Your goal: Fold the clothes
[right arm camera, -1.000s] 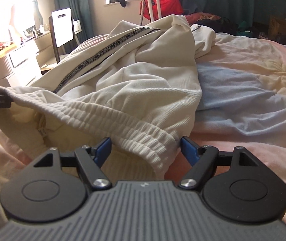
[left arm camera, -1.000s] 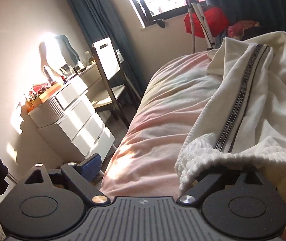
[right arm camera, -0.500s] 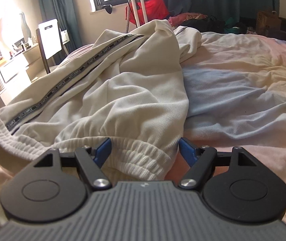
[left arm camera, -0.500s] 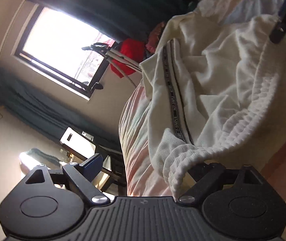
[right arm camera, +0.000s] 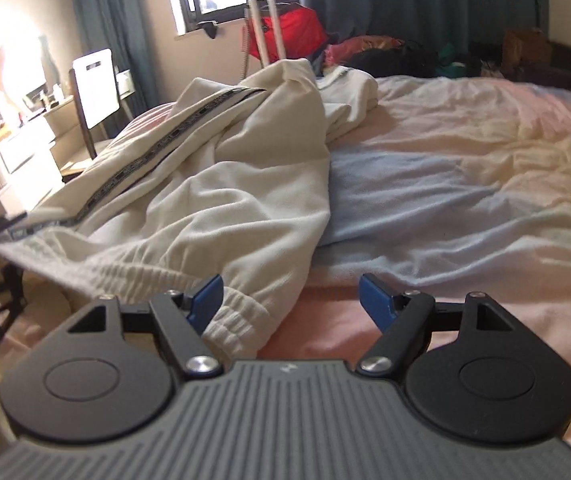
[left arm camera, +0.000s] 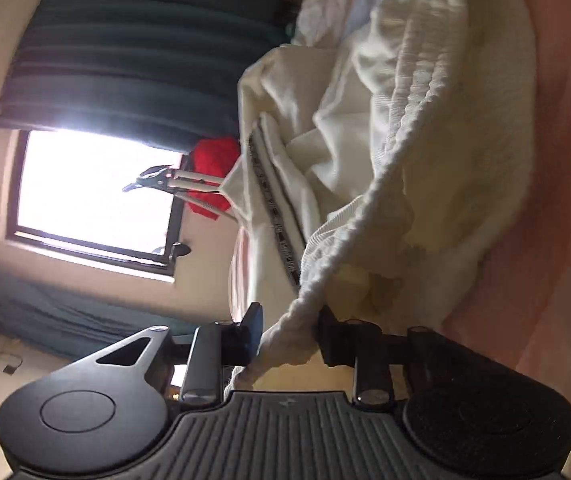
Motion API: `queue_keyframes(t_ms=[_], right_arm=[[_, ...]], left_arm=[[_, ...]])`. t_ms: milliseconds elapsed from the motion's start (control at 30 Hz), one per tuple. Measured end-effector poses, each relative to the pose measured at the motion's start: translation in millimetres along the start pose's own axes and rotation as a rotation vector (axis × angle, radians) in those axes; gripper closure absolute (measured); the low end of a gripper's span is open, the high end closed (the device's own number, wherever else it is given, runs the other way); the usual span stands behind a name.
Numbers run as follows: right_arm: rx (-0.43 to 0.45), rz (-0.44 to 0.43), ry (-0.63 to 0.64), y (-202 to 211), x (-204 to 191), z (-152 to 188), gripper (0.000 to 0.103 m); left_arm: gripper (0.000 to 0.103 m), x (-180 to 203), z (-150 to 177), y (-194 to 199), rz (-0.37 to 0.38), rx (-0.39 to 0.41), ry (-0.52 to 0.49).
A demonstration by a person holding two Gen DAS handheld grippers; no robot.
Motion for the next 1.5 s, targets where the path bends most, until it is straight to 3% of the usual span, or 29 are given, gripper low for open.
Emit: queue_keyframes(t_ms=[67, 133, 200, 267, 333, 433, 500, 533, 600, 733, 833, 900, 1033, 1167, 1233, 1367, 1433, 1500], right_arm=[[-0.010, -0.093, 0.021, 2.3, -16.3, 2.9, 0.026], [-0.031, -0.170, 0.063, 3.4, -35.4, 8.5, 0.027], [-0.019, -0.127, 0.152, -0.3, -47.0, 14.6, 0.027], [-0.010, -0.035, 0.249, -7.9, -51.8, 21.3, 0.027], [0.008, 0.063, 0.334, -16.0, -51.2, 26.2, 0.027], [-0.009, 0.048, 0.347, -18.2, -52.4, 28.8, 0.027], [-0.035, 0.022, 0.342, -18.8, -52.6, 29.6, 0.027], [-0.063, -0.014, 0.331, -18.6, -52.8, 30.4, 0.027], [-0.106, -0.093, 0.263, -14.1, -51.6, 27.8, 0.027], [-0.091, -0.211, 0.075, 3.2, -42.6, 5.6, 0.027], [-0.050, -0.209, -0.055, 5.3, -25.0, -8.5, 0.027], [-0.054, -0.180, -0.157, -2.8, -7.8, -10.4, 0.027], [-0.110, -0.189, -0.395, -25.6, 22.0, -6.9, 0.026], [-0.158, -0.254, -0.532, -42.4, 27.9, -1.4, 0.028], [-0.194, -0.256, -0.516, -49.9, 20.1, 7.1, 0.028], [-0.250, -0.245, -0.453, -63.4, 5.1, 23.2, 0.028], [-0.267, -0.222, -0.351, -71.1, -1.6, 28.7, 0.028], [-0.280, -0.223, -0.343, -73.8, -1.4, 28.5, 0.030]], left_arm=[[0.075, -23.5, 9.0, 5.3, -0.022, 0.004, 0.164], [0.077, -43.0, 21.2, 7.5, 0.010, -0.021, 0.332], [0.077, -55.5, 33.2, 7.7, 0.044, -0.059, 0.456], [0.078, -56.1, 48.7, 4.4, 0.062, -0.133, 0.493], [0.078, -47.2, 54.4, -2.9, 0.125, -0.205, 0.455], [0.083, -0.7, 66.5, -8.2, 0.305, -0.294, 0.317], [0.084, 21.9, 69.1, -4.1, 0.347, -0.305, 0.203], [0.085, 27.7, 69.8, 0.5, 0.338, -0.298, 0.150], [0.085, 25.6, 71.9, 8.4, 0.340, -0.282, 0.165], [0.074, 5.1, 73.1, 23.6, 0.358, -0.185, 0.359], [0.053, -18.6, 55.0, 47.4, 0.324, 0.008, 0.453], [0.024, -35.3, 44.0, 60.7, 0.274, 0.106, 0.513], [0.019, -72.3, 50.0, 57.9, 0.269, 0.152, 0.780], [0.016, -93.6, 85.3, 23.7, 0.320, 0.026, 1.048], [0.016, -90.0, 108.7, 5.2, 0.381, -0.075, 1.162], [0.019, -53.1, 147.9, -12.3, 0.657, -0.248, 1.392], [0.020, -36.0, 163.5, -12.2, 0.731, -0.336, 1.463], [0.020, -30.4, 174.8, -8.4, 0.776, -0.356, 1.529]])
Point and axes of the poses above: each gripper's, at about its wrist camera, not at the fingertips, and y roughly against the way its jaws point, x to its right, z to its underside, the point moved 8 cm from there along -y, roughly the way its jaws point, and after that the axes turned 11 degrees about -y, right-handed, at the moved point
